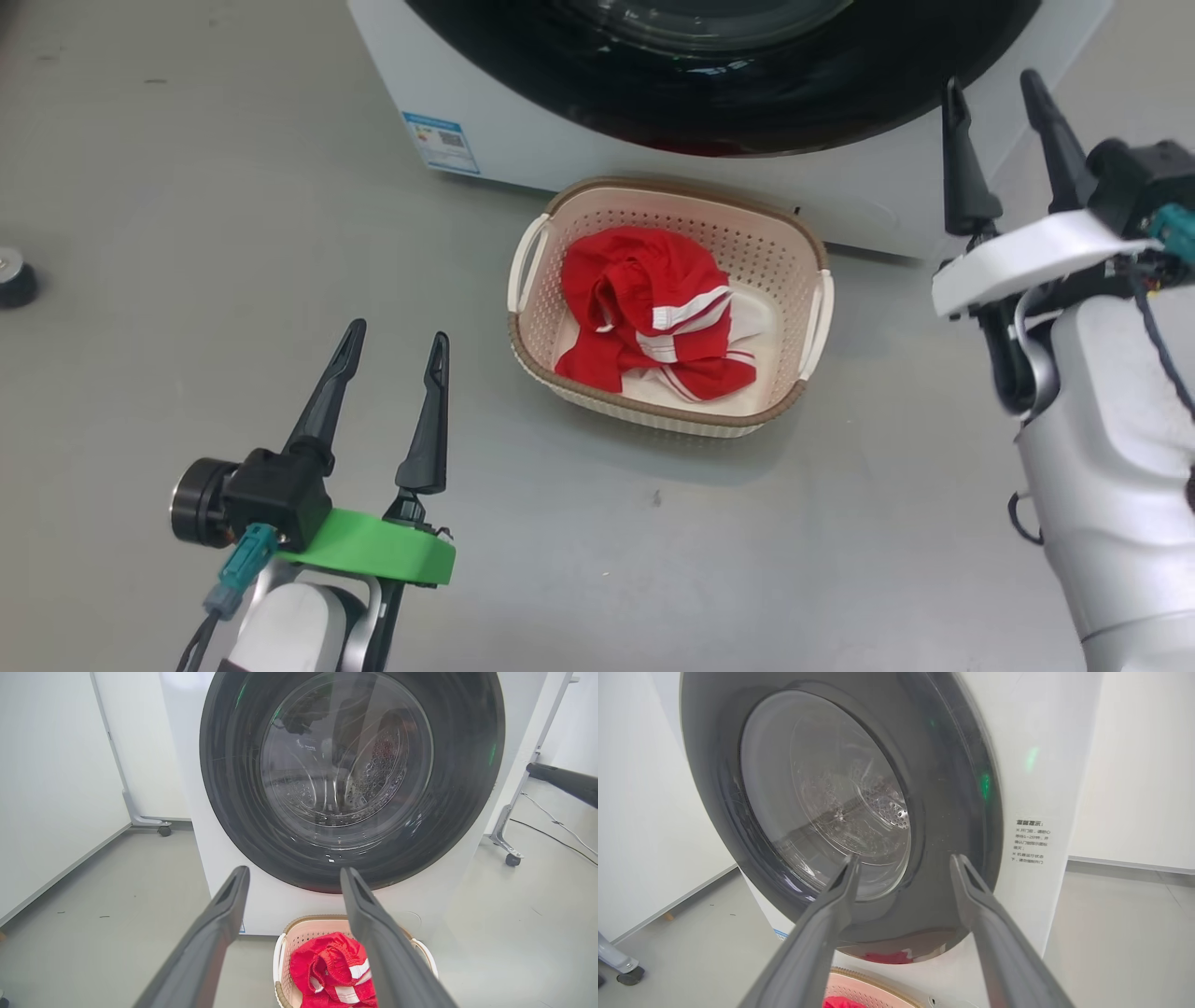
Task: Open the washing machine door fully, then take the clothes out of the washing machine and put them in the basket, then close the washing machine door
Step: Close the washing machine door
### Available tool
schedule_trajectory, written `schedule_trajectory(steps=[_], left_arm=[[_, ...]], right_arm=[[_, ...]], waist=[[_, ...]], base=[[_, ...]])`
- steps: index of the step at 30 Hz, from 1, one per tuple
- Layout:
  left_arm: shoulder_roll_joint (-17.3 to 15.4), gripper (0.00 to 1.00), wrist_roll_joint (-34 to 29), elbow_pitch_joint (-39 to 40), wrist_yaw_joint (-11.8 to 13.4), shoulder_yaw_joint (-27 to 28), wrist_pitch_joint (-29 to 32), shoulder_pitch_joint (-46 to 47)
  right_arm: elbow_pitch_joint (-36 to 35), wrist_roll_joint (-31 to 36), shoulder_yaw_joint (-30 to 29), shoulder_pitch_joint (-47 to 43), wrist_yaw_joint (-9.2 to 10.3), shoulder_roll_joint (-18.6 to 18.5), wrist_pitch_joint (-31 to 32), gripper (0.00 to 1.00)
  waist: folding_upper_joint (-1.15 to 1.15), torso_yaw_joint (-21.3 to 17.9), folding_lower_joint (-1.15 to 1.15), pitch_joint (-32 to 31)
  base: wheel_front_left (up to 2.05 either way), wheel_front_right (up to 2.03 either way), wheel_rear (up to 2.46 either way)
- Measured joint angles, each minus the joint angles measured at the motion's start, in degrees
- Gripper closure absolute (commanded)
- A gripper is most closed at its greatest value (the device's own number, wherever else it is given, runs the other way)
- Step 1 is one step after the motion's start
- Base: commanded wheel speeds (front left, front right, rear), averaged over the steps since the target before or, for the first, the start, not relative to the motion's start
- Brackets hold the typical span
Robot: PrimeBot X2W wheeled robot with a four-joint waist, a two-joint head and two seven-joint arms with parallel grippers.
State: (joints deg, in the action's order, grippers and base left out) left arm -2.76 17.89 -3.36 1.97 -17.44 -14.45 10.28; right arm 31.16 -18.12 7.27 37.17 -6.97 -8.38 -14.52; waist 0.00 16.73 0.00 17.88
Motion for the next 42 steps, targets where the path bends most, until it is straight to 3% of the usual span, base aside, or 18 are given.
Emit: schedule_trajectory(steps=[12, 20, 42], left_arm=[[-0.57, 0.00, -0.29, -2.53, -0.01, 0.43, 0.01, -2.46], [-1.60, 0.00, -0.27, -4.05, -0.01, 0.74, 0.01, -4.92], [-2.49, 0.00, 0.35, -5.16, 0.04, 2.30, 0.01, -10.24]], right_arm=[[-6.67, 0.36, -1.25, -12.72, 0.09, 1.86, 0.00, 0.00], [-10.14, 0.99, -1.57, -21.18, 1.22, 3.10, 0.00, 0.00], [-17.59, 1.23, -0.68, -35.58, 3.03, 4.89, 0.00, 0.00]], waist=[[0.00, -4.69, 0.00, -4.25], [0.00, -7.15, 0.00, -7.51], [0.00, -12.25, 0.00, -14.20]], base=[[0.00, 0.00, 0.00], [0.00, 0.00, 0.00], [0.00, 0.00, 0.00]])
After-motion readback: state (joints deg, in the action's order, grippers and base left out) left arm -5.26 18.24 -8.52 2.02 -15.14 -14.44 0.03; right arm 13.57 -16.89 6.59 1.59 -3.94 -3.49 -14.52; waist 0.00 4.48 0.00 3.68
